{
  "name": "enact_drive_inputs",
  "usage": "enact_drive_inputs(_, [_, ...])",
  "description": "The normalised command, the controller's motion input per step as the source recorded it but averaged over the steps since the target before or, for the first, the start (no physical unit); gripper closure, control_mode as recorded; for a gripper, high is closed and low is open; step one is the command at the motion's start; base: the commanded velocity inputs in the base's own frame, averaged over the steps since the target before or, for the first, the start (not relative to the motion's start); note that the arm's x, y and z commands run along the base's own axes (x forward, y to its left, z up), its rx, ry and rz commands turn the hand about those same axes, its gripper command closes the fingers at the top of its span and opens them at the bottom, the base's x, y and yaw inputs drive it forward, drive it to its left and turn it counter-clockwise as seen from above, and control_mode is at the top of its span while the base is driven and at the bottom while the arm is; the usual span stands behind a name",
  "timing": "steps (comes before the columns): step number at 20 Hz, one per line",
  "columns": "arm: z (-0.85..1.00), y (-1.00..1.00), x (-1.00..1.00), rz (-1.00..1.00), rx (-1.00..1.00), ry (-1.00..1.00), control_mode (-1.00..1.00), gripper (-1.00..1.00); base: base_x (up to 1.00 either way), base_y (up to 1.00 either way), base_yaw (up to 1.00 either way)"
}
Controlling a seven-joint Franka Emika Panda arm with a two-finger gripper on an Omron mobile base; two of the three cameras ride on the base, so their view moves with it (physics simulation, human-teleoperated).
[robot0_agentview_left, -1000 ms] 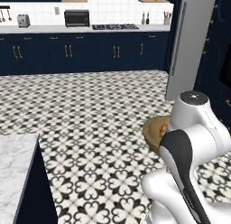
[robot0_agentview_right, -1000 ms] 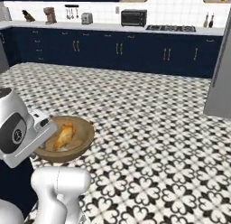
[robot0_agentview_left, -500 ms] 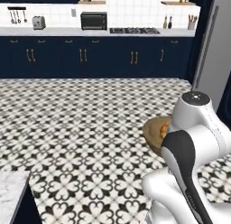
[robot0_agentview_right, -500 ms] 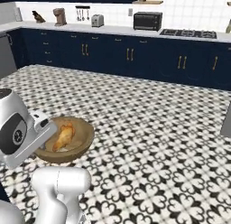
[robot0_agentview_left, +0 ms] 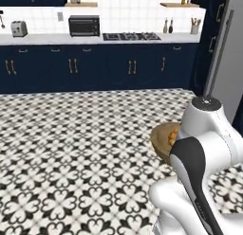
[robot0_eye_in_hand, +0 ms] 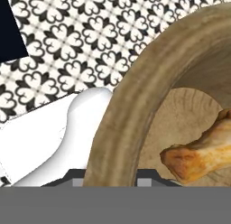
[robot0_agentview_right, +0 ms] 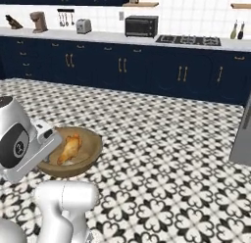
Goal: Pick the chicken drumstick and garlic from their plates and place them in the bowl. Then put the bowl in the fridge.
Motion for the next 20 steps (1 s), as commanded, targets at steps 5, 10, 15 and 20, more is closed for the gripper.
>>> enact_drive_inputs(5, [0.0, 0.0, 0.0, 0.0, 0.0, 0.0, 1.0, 1.0, 1.0, -0.07, -0.19])
enact_drive_inputs(10, [0.0, 0.0, 0.0, 0.0, 0.0, 0.0, 1.0, 1.0, 1.0, 0.0, -0.21])
enact_drive_inputs(15, [0.0, 0.0, 0.0, 0.0, 0.0, 0.0, 1.0, 1.0, 1.0, 0.01, -0.25])
enact_drive_inputs(20, [0.0, 0.0, 0.0, 0.0, 0.0, 0.0, 1.0, 1.0, 1.0, 0.28, -0.35])
